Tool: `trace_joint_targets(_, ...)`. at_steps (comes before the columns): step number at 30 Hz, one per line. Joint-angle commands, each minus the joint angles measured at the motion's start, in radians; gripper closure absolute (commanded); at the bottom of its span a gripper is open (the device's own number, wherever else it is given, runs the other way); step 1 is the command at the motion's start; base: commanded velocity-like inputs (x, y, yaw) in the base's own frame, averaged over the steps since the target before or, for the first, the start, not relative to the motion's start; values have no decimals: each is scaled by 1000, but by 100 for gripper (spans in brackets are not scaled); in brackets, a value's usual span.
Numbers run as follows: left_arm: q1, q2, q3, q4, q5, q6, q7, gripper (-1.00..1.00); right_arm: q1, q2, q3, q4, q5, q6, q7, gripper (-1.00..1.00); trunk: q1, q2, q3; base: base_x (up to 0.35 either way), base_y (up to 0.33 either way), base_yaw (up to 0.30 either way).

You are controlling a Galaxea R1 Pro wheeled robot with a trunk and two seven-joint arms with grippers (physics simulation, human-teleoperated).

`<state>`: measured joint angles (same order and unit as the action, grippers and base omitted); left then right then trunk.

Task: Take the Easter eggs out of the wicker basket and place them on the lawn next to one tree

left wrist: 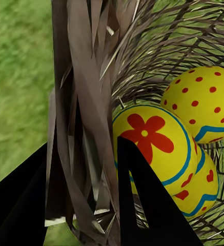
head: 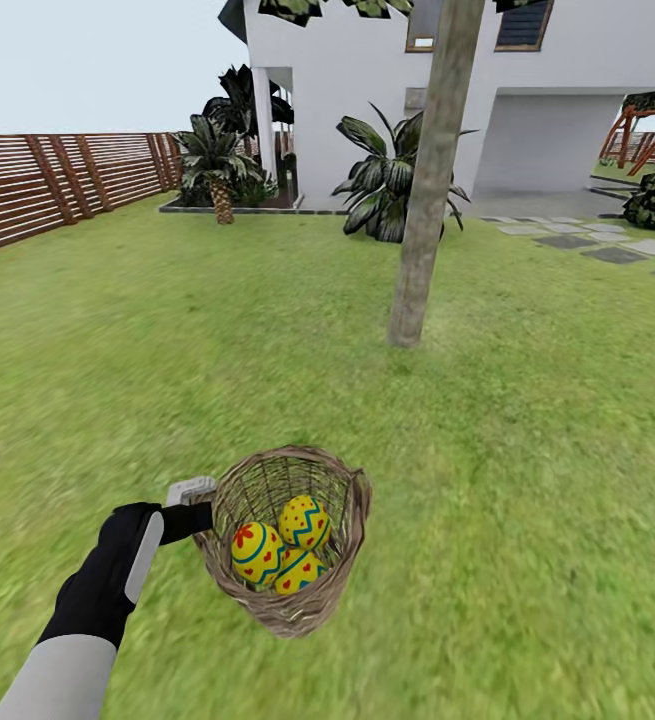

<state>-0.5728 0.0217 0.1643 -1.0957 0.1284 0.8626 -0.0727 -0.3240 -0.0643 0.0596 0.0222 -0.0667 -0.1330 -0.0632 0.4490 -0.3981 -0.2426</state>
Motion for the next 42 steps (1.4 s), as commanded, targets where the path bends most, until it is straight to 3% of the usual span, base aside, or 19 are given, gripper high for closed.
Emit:
trace_joint_targets(1, -1, 0, 1, -1, 17, 6, -1, 100, -1, 0, 6, 2, -7, -5, -1, -100, 1, -2, -2, 292, -130, 0)
trace_joint_targets(42, -1, 0, 1, -1, 15, 6, 1, 100, -1, 1, 6, 2, -7, -5, -1, -100, 1, -2, -2, 292, -130, 0)
